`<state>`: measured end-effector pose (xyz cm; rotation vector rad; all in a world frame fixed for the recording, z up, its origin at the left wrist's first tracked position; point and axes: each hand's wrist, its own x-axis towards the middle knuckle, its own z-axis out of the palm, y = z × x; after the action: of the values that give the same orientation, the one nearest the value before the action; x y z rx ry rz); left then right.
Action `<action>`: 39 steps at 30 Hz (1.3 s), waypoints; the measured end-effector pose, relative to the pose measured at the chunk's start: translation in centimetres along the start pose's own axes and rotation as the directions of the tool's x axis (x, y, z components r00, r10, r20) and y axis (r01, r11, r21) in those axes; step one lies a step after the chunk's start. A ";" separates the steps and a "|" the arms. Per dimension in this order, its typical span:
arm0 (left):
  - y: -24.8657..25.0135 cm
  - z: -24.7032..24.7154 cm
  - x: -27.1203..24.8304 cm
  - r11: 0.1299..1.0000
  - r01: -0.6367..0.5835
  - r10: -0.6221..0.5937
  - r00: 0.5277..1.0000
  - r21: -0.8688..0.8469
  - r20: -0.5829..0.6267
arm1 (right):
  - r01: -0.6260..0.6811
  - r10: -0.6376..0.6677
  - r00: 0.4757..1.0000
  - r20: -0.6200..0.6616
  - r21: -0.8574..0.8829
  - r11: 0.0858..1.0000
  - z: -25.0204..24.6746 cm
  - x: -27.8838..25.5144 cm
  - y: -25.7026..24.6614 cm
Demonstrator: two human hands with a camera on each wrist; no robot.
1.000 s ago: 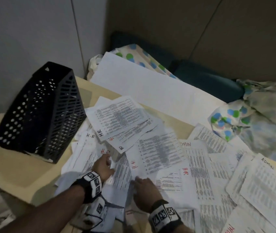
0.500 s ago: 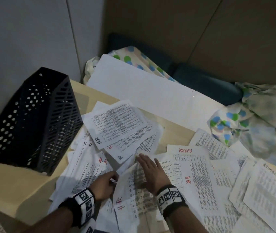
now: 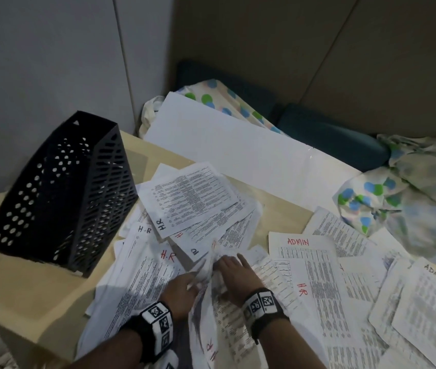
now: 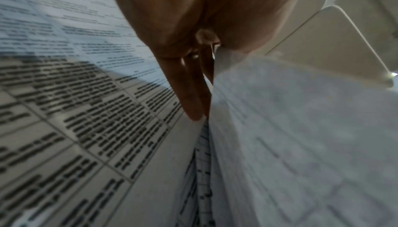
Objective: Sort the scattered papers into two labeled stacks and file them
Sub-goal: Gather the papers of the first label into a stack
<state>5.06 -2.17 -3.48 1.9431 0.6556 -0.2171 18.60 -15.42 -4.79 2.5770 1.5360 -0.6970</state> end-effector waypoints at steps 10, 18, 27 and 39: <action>-0.7 -1.0 -0.7 0.982 0.127 -0.129 0.992 -0.137 -0.009 | 0.067 -0.038 0.990 0.138 -0.214 0.974 -0.3 -1.1 0.0; -1.7 -1.2 -1.4 0.985 0.170 -0.168 0.983 0.031 -0.068 | 0.166 -0.123 0.979 0.163 -0.285 0.944 -1.9 -0.5 -2.2; -2.5 -2.2 -1.3 0.956 0.182 -0.207 0.974 -0.231 -0.087 | -0.219 0.361 0.909 -0.208 0.497 0.840 -5.7 -2.8 3.6; 1.3 -0.4 -2.1 0.803 -0.046 0.036 0.999 -0.595 -0.028 | -0.170 0.618 0.786 -0.015 0.956 0.240 -0.3 -6.5 2.8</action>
<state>3.96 -2.97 -1.40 1.3441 0.6005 0.0373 18.46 -22.07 -2.39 3.9379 0.2042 -1.3110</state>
